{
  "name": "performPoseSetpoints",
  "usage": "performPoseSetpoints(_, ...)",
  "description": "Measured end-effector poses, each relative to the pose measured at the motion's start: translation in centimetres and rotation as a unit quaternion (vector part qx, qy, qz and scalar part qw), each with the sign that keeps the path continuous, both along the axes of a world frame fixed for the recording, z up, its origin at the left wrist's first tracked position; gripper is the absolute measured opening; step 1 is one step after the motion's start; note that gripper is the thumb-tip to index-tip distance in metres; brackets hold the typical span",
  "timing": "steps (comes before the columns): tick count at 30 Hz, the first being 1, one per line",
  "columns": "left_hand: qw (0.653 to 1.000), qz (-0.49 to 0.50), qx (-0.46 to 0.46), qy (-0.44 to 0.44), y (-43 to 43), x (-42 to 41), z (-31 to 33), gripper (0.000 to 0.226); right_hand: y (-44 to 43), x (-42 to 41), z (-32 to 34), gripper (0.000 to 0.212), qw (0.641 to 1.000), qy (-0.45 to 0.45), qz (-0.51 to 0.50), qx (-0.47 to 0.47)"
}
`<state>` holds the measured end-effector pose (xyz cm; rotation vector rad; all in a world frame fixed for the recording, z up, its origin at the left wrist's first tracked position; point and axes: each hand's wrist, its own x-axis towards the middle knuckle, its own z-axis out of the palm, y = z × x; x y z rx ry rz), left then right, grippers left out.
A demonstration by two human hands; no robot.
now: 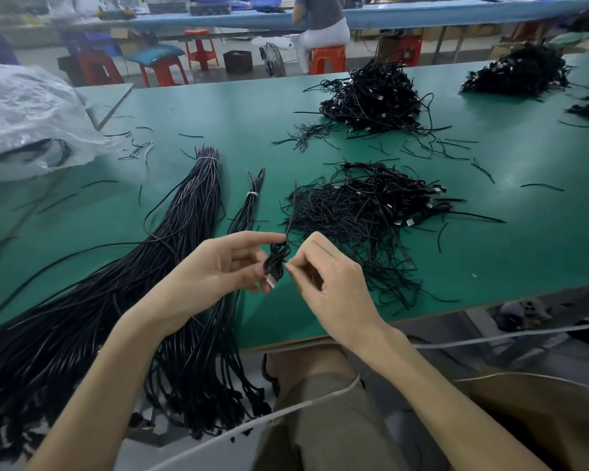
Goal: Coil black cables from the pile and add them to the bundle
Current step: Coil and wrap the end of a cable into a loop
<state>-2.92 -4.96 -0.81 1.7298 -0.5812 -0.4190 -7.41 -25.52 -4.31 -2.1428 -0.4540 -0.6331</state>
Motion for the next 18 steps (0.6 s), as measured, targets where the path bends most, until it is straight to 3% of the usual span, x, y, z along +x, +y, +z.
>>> performPoseSetpoints(4, 0.997, 0.014, 0.035, -0.061, -0.8, -0.1, 0.1, 0.049, -0.2, 0.2, 0.5, 0.019, 0.999, 0.011, 0.009, 0.052)
performPoseSetpoints(9, 0.969, 0.113, 0.098, -0.196, -2.1, -0.2, 0.4, 0.018, 0.5, -0.1, 1.4, 0.018, 0.998, -0.048, -0.008, -0.039)
performPoseSetpoints(14, 0.933, 0.161, 0.122, -0.297, -3.1, -0.3, 0.6, 0.040, -0.1, 0.6, 2.1, 0.011, 0.961, -0.170, -0.045, -0.213)
performPoseSetpoints(18, 0.924, 0.197, 0.155, -0.290, -4.0, 0.6, 0.6, 0.050, -0.5, 1.7, 2.6, 0.014, 0.941, -0.211, -0.056, -0.260)
